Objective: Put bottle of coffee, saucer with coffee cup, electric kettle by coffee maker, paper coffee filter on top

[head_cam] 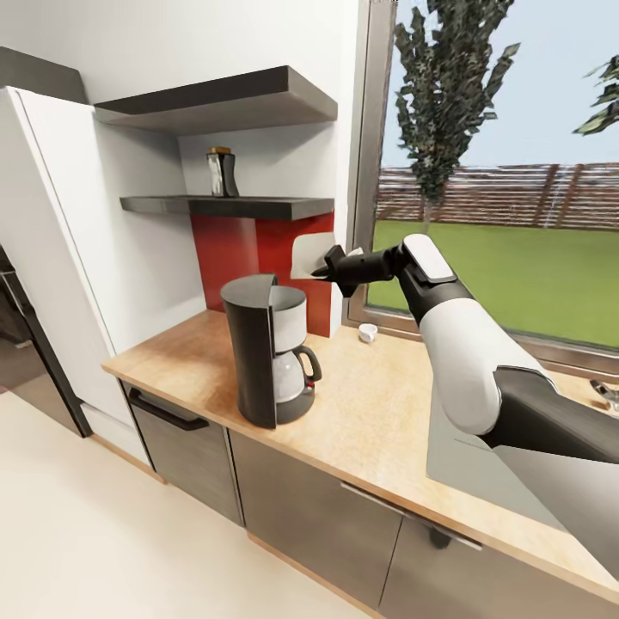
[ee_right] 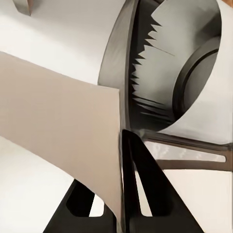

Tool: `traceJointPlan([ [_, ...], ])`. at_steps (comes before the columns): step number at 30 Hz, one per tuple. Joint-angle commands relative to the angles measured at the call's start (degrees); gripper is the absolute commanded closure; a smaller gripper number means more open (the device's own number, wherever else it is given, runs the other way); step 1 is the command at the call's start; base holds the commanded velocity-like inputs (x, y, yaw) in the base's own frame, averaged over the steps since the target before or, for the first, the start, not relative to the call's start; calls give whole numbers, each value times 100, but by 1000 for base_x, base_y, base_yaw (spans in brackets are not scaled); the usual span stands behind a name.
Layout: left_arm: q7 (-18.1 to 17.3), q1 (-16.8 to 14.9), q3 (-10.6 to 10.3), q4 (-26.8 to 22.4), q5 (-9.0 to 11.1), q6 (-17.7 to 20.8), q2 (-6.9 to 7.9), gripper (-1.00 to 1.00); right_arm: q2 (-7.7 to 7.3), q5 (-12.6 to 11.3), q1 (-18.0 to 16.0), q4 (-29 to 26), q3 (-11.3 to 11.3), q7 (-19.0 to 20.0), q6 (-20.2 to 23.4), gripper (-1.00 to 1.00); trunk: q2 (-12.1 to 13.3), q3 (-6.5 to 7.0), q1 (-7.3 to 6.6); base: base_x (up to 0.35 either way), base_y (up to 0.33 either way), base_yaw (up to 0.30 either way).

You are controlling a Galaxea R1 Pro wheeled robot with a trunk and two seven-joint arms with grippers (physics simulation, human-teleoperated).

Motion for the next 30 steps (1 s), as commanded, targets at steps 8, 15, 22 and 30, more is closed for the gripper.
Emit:
traceJointPlan([
  [8, 0, 2, 12, -11, 39, -5, -9, -100, 7, 111, -6, -6, -60, -1259, 3, 100, -11, 47, 4, 0, 0, 0],
  [15, 0, 2, 13, -11, 43, 3, -4, -100, 7, 106, -6, 7, -65, -1481, 7, 100, -11, 52, 4, 0, 0, 0],
  [22, 0, 2, 11, -11, 45, 4, -1, -100, 7, 107, -6, 1, -58, -1490, 8, 100, -11, 74, 4, 0, 0, 0],
  [30, 0, 2, 7, -11, 47, 4, 0, -100, 7, 107, -6, 1, -57, -1491, 5, 100, -11, 142, 4, 0, 0, 0],
])
